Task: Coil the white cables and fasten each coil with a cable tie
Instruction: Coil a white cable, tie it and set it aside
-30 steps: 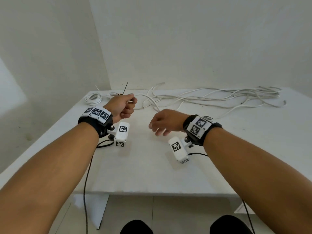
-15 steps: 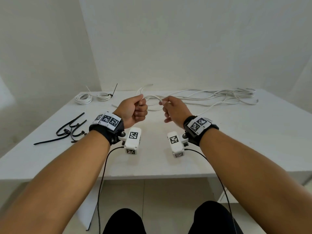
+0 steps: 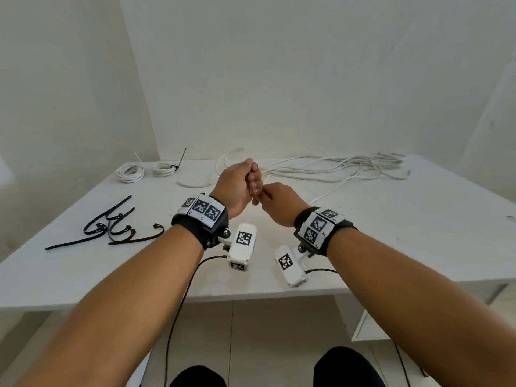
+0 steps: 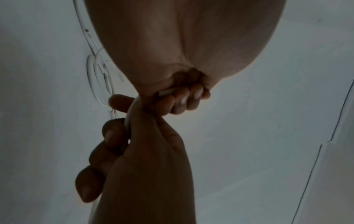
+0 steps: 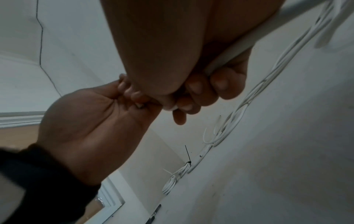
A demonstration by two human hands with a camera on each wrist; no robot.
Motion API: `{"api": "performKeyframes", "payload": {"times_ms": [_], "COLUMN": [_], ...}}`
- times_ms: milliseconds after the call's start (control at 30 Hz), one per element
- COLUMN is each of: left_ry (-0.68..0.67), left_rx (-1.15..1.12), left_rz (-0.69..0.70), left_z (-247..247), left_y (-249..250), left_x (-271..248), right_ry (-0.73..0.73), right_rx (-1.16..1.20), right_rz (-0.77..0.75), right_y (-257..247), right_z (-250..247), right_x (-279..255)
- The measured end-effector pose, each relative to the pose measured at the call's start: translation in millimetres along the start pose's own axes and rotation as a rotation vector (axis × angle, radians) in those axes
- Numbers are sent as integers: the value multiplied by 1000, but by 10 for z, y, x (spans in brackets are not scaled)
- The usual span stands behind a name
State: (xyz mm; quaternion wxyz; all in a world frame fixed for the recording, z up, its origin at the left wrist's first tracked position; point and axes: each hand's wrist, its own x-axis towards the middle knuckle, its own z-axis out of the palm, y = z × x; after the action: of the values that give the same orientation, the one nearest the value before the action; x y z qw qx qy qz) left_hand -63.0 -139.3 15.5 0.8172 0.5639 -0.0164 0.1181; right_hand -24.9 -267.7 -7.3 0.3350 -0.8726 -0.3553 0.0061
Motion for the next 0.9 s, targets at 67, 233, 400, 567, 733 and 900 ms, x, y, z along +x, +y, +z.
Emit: {"api": "performKeyframes", "payload": {"times_ms": [67,233,400,567,733,900], "left_ry": [91,149,9,-224,-295,-246], "left_rx": [-57,431,973,1148,939,503], "left_rz": [67,148,127,49,-29,-119], "left_z": [27,18,-27,-73,-40,43], "left_y": [2,-35,-93,-74,-117,-128], "left_x": [65,173,136,58,-15,-120], "right_ry": [-33,-97,-112,-67,43,100], "right_rx": [-38,-190,-254,-196,17,180], "right_rz": [4,-48,-158,-259,-297,-299], "right_y": [17,35,72,109,101,125], "right_z": [-7,-17,-240,-471,-669,-774], "right_x": [-33,-117,-168,-209,-121,-46]}}
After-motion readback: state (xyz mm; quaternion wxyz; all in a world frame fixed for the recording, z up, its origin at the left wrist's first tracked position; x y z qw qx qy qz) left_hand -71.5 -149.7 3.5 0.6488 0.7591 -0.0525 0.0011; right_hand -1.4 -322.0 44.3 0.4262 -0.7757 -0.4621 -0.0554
